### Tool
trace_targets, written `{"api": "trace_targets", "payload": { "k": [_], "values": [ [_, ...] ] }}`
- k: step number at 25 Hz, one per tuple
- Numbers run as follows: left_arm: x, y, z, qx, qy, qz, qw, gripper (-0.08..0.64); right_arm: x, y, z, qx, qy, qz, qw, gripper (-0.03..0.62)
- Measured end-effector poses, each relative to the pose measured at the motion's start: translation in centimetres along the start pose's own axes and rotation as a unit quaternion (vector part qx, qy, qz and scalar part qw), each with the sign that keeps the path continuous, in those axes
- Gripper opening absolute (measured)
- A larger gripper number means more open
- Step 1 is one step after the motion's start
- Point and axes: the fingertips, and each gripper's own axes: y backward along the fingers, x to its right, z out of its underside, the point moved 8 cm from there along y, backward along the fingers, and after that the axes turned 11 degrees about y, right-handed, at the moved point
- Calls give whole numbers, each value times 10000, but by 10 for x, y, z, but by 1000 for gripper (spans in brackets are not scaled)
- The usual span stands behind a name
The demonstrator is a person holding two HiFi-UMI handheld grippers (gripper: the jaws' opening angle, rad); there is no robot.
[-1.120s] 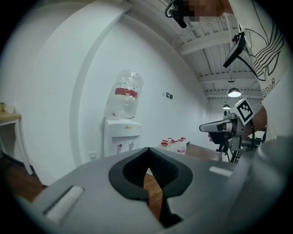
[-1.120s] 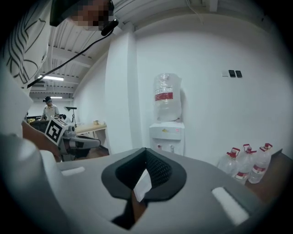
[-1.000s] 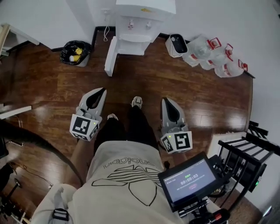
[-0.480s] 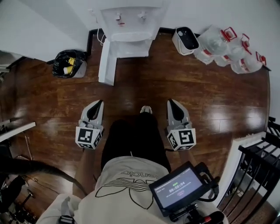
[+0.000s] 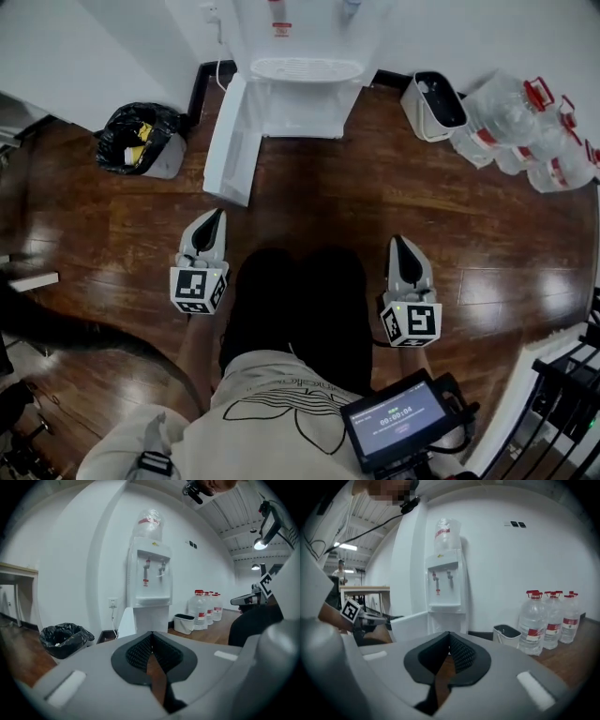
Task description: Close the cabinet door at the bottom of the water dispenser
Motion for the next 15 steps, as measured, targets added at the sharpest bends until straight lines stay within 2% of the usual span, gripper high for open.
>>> {"api": "trace_targets", "payload": {
  "k": [2,5,6,7,11,15],
  "values": [
    [-2,-12,13,217,-146,-104,9996,20,2,-6,19,5,133,113,9998,5],
    [-9,-19,24,385,-623,-349,9967,32,6,-9,43,91,159,152,9997,5],
    [-13,-19,26,398,-714,-459,9956,170,8,-10,50,94,206,158,9996,5],
    [-17,-20,29,398,-749,-564,9948,199,10,-11,58,75,257,180,9995,5],
    [-40,-34,35,442,-536,-869,9938,209,16,-14,79,-1,106,252,9996,5],
    [-44,-60,30,350,-304,-921,9947,209,18,-11,86,17,60,345,9994,5]
  ]
}}
